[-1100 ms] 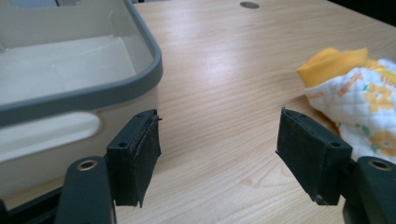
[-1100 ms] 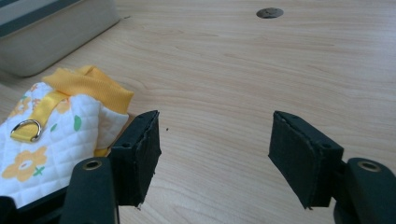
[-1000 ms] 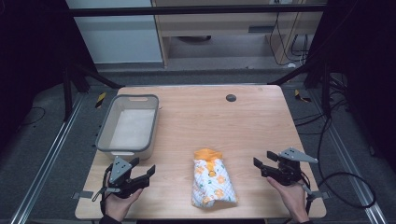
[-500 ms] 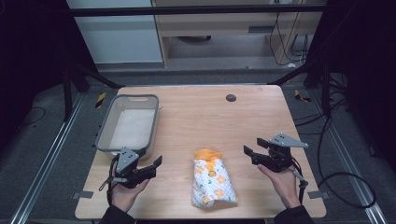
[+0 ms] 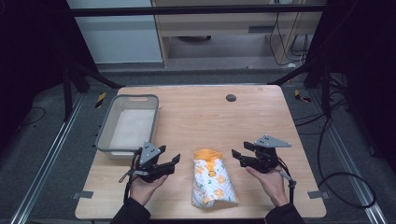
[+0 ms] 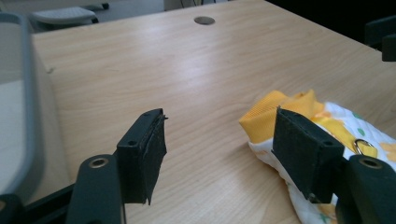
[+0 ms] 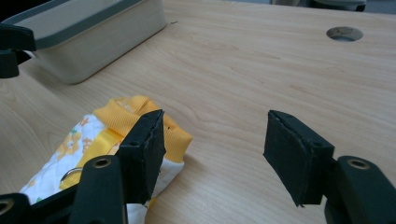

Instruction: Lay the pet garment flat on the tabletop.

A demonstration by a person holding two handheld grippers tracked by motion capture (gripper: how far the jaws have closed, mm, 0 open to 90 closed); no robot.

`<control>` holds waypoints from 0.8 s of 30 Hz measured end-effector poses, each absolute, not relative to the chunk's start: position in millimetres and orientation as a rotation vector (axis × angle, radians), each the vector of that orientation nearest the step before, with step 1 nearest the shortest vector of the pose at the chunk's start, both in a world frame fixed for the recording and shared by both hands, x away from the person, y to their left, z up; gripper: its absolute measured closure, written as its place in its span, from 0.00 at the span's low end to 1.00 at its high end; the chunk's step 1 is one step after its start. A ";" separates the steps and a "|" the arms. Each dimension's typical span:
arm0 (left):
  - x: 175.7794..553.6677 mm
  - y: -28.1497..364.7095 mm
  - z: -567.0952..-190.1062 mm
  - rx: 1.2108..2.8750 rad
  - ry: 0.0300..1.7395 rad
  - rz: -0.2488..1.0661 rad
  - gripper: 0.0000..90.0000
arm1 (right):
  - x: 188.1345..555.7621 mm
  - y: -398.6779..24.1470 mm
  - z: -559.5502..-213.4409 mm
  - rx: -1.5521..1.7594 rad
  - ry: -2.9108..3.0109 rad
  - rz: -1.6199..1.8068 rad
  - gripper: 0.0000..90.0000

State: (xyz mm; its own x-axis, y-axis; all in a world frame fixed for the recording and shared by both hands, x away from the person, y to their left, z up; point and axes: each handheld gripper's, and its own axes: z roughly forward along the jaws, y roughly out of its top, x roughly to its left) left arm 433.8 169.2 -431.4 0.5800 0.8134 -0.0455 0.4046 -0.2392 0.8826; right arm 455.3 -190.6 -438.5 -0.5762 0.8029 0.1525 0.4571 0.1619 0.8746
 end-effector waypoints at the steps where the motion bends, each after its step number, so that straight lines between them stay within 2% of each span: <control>1: 434.0 166.5 -433.3 1.867 0.984 0.529 0.38 | 454.7 -190.5 -439.5 1.208 2.106 1.385 0.42; 12: 435.7 144.7 -451.4 1.953 0.976 0.418 0.44 | 451.7 -173.0 -456.8 1.178 2.224 1.339 0.46; 24: 434.9 121.2 -466.0 2.043 0.946 0.311 0.55 | 450.5 -157.3 -466.8 1.158 2.337 1.356 0.57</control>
State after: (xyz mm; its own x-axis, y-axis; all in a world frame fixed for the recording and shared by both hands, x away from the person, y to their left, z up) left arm 434.9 121.2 -466.0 0.6843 0.7200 -0.1155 0.5113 -0.3608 0.7800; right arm 450.5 -157.3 -466.8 -0.6723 0.7128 0.2000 0.5274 0.2716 0.8050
